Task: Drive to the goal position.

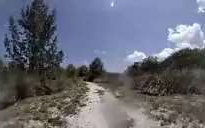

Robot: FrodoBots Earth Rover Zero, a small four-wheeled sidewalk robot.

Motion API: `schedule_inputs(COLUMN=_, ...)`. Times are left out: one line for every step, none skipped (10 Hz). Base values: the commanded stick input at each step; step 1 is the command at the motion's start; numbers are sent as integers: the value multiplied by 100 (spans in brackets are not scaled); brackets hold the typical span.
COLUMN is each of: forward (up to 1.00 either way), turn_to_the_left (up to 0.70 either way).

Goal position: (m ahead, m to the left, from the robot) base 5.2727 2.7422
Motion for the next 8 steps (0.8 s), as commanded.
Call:
schedule_inputs(forward=85, turn_to_the_left=-1)
schedule_inputs(forward=85, turn_to_the_left=-1)
schedule_inputs(forward=85, turn_to_the_left=-1)
schedule_inputs(forward=85, turn_to_the_left=-1)
schedule_inputs(forward=85, turn_to_the_left=-1)
schedule_inputs(forward=85, turn_to_the_left=-1)
schedule_inputs(forward=85, turn_to_the_left=-1)
schedule_inputs(forward=85, turn_to_the_left=-1)
